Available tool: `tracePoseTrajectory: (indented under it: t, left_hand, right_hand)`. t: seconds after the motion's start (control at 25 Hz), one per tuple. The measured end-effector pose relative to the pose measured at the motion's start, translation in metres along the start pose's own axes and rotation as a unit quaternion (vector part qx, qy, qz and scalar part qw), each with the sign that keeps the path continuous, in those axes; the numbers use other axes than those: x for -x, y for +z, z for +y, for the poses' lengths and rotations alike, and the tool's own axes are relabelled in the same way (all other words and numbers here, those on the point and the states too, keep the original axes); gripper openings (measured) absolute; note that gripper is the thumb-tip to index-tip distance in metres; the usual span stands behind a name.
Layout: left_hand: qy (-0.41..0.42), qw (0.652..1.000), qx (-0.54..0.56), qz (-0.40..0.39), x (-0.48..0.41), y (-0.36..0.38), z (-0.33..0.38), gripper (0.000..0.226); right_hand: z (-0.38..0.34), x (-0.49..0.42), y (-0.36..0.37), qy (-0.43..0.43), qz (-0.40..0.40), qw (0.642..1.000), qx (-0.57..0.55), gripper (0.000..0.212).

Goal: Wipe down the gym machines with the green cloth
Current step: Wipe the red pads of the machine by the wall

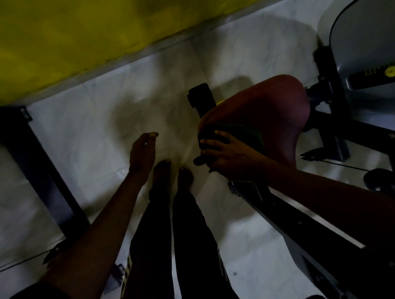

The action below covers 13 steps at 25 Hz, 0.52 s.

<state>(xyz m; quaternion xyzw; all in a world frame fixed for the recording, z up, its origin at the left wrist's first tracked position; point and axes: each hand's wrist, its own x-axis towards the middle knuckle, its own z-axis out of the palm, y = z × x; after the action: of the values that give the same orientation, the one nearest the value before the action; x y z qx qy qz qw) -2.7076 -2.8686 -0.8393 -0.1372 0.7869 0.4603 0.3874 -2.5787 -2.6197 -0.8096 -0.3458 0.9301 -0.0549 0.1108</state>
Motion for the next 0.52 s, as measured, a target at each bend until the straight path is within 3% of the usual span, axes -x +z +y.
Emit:
tracePoseTrajectory:
  t: [0.08,0.16,0.24,0.36,0.52]
  left_hand:
    - [-0.002,1.000,0.006,-0.008,0.000,0.004,0.001,0.031]
    - [-0.007,0.999,0.025,-0.023,0.001,0.009,0.003,0.032]
    - [0.014,0.996,0.038,-0.084,0.010,0.027,0.014,0.037]
    - [0.060,0.985,0.039,-0.159,0.019,0.065,0.040,0.042]
    - [0.072,0.988,0.057,-0.121,0.017,0.081,0.053,0.037]
  right_hand:
    - [0.003,0.011,-0.002,-0.040,-0.016,0.999,0.006,0.032]
    - [0.001,0.013,-0.006,-0.044,-0.022,0.998,0.033,0.022]
    - [-0.001,0.013,-0.005,-0.048,-0.010,0.997,0.055,0.018]
    - [0.002,0.036,-0.008,-0.047,0.002,0.999,0.020,0.035]
    - [0.004,0.066,-0.018,-0.058,-0.064,0.995,0.050,0.049]
